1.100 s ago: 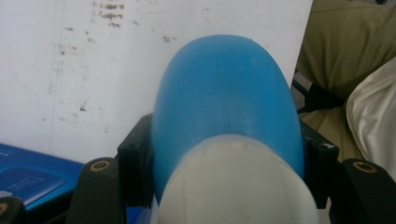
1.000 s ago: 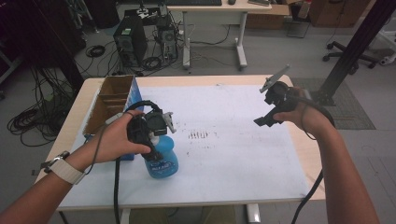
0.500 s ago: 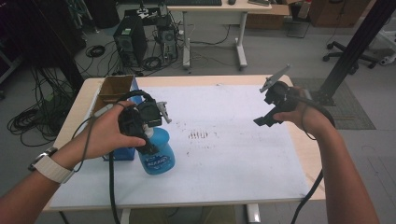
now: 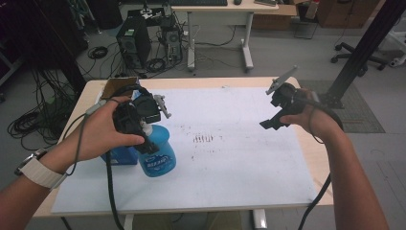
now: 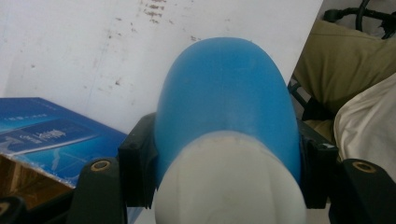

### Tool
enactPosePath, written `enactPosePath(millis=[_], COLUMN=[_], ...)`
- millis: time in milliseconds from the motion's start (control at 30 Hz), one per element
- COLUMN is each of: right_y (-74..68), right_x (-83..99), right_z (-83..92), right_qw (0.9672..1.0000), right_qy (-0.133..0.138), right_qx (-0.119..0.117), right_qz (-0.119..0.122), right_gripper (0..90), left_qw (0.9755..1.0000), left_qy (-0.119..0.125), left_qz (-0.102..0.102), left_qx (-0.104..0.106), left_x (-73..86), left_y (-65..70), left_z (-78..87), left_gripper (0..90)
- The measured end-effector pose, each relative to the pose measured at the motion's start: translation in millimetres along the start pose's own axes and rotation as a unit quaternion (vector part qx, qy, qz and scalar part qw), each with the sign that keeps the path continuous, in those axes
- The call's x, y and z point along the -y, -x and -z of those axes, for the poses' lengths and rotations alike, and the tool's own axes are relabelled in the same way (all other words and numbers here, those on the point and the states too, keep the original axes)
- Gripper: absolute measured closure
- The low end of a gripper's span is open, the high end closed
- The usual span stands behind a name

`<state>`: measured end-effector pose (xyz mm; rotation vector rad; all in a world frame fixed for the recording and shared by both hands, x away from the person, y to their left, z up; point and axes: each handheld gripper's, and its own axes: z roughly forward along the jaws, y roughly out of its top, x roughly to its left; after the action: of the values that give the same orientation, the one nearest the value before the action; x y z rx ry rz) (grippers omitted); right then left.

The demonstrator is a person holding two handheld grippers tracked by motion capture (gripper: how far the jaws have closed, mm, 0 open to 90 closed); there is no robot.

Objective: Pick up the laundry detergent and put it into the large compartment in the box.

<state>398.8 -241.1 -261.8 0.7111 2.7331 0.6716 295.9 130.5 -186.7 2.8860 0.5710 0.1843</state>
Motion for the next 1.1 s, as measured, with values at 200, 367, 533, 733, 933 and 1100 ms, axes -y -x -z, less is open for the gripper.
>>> enactPosePath(millis=[200,367,533,733,933,1100], right_y=[-0.1,-0.4,-0.3,0.0,0.5,0.3], right_x=[0.0,0.2,0.8,0.5,-0.2,0.2], right_z=[0.9,1.0,2.0,2.8,4.2,4.2], right_qw=[1.0000,1.0000,1.0000,1.0000,1.0000,1.0000], right_qy=[-0.001,0.000,0.002,0.004,0.006,0.006], right_qx=[0.000,0.000,0.000,0.000,0.000,-0.001], right_qz=[0.001,0.001,0.002,0.003,0.004,0.005], right_gripper=[9.1,9.2,9.2,9.1,9.2,9.1], left_qw=[1.0000,0.9999,0.9994,0.9988,0.9975,0.9959], left_qy=[0.003,-0.002,0.000,-0.001,-0.003,-0.004], left_qz=[0.007,0.015,0.034,0.045,0.066,0.085], left_qx=[-0.003,-0.007,-0.008,-0.018,-0.022,-0.030], left_x=[-1.0,-3.2,-3.7,-4.4,-4.2,-4.9], left_y=[0.7,2.4,2.2,1.9,-0.5,-1.7], left_z=[8.0,14.4,23.6,30.4,38.4,43.3], left_gripper=[37.3,37.3,37.3,37.3,37.3,37.4])
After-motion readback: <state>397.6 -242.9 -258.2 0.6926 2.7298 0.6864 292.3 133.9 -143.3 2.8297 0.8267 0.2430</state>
